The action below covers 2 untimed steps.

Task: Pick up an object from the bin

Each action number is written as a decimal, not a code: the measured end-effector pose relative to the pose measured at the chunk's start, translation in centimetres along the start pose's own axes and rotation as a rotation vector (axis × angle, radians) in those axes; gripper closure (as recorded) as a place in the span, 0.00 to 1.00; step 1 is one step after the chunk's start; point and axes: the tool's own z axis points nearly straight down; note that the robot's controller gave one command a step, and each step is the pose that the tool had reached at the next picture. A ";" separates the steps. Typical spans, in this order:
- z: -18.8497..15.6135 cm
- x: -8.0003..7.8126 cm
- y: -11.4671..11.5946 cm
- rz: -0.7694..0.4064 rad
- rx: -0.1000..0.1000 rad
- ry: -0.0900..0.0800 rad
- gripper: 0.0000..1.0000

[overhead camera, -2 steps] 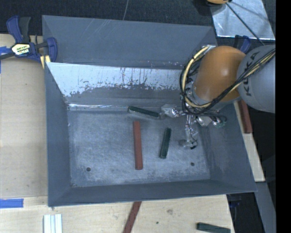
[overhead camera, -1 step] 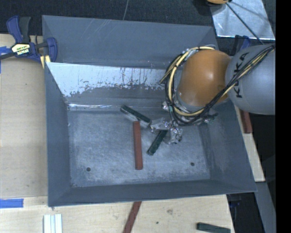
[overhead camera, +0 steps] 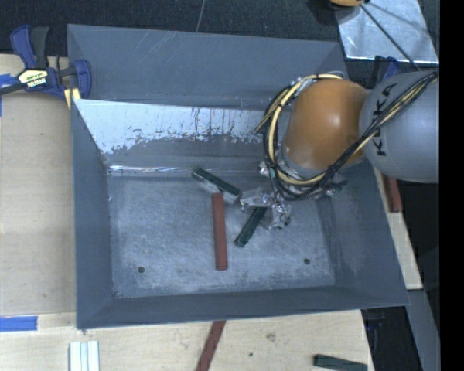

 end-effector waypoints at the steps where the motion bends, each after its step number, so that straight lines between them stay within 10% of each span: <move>1: -5.3 -0.3 0.3 -0.020 -0.005 0.005 1.00; 2: -6.7 -0.3 0.3 -0.024 -0.001 0.001 1.00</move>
Offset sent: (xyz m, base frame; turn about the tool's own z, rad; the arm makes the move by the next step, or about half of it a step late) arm -0.0233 -0.0172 0.1165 -0.0150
